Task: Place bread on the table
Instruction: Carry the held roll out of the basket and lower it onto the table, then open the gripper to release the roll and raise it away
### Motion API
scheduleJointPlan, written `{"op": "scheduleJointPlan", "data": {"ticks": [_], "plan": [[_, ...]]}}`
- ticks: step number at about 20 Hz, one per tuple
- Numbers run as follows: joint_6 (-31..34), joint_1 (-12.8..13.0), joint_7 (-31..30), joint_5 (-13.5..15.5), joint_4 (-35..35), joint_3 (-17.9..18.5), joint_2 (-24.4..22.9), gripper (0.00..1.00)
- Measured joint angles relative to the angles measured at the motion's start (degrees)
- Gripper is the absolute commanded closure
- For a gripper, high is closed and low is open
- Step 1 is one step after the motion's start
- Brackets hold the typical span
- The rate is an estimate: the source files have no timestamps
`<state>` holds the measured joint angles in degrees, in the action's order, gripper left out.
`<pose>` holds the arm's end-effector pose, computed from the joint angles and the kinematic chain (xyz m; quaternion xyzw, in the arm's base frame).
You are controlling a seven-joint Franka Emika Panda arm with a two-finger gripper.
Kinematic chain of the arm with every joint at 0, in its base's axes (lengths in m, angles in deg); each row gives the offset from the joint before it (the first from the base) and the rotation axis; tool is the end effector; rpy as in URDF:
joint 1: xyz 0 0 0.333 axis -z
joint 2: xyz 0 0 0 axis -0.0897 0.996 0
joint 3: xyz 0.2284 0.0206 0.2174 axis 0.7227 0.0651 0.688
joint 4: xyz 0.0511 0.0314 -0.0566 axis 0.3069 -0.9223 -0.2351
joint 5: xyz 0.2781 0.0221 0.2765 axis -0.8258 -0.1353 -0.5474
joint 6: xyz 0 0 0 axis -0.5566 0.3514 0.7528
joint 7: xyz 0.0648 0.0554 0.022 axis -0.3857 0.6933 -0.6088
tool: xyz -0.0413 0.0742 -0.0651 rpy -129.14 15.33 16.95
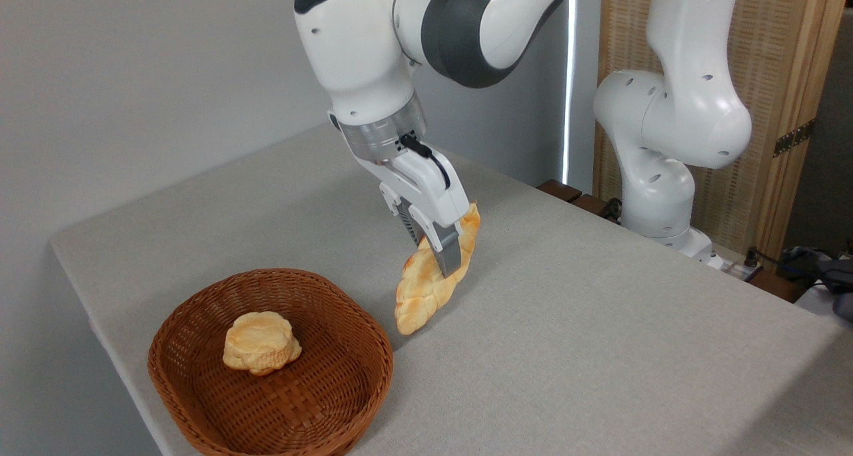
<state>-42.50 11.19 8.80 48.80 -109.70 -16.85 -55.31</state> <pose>0.4808 -0.0346 0.4684 0.8987 -0.4233 -0.1024 0.0520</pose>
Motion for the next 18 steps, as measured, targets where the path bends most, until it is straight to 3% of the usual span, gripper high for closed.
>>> {"op": "scheduleJointPlan", "data": {"ticks": [12, 18], "plan": [[-2.3, 0.3, 0.0, -1.3, 0.6, -0.4, 2.1, 0.00], [-4.7, 0.3, 0.0, -1.1, 6.5, -0.5, 1.6, 0.00]]}}
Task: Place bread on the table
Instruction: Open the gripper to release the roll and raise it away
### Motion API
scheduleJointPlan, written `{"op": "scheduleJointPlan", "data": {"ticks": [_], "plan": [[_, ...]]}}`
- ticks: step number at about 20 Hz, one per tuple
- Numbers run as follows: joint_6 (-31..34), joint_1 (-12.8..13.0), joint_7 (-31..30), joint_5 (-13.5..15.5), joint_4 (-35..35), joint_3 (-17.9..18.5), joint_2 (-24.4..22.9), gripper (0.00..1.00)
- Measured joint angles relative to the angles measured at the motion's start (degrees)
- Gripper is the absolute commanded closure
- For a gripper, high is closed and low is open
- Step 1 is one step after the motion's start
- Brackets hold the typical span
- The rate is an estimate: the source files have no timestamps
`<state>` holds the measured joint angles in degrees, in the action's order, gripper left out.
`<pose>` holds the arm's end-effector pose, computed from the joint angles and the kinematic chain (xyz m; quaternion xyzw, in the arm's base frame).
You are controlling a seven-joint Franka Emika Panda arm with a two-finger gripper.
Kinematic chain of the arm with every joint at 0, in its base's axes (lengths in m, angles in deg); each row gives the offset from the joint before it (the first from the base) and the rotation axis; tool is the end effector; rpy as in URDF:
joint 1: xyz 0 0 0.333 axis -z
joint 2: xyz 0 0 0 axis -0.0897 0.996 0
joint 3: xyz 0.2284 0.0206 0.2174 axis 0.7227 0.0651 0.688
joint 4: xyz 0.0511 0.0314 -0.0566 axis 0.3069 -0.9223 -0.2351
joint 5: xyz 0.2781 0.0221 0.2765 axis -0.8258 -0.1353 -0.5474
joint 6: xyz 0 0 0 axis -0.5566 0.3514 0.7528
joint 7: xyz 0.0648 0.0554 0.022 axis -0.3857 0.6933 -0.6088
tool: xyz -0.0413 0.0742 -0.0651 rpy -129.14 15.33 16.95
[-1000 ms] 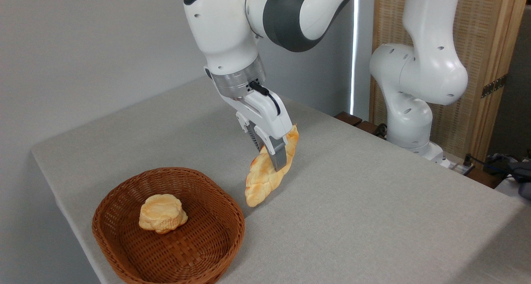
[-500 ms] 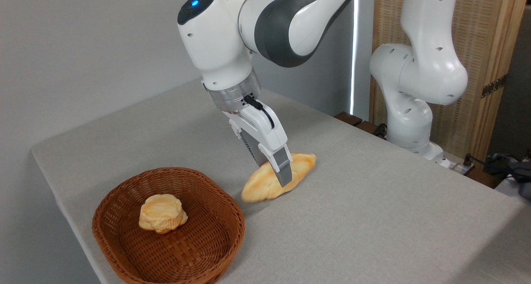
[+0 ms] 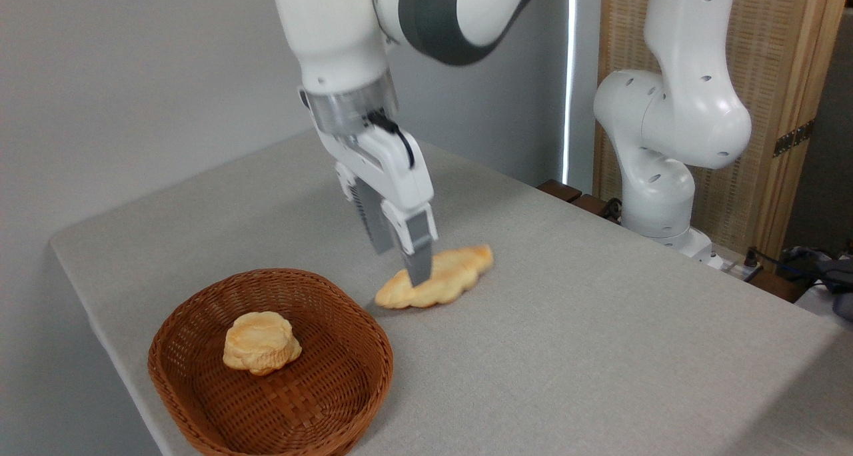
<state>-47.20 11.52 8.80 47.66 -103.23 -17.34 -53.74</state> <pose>0.5132 -0.0424 0.5126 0.9002 -0.4344 -0.0285 0.0115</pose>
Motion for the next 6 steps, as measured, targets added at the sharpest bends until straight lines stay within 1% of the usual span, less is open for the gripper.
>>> {"op": "scheduleJointPlan", "data": {"ticks": [3, 6], "plan": [[-2.9, 0.0, 0.0, 0.5, 2.1, 0.0, -0.2, 0.00], [-6.1, 0.0, 0.0, 0.5, 2.5, 0.0, -0.3, 0.00]]}}
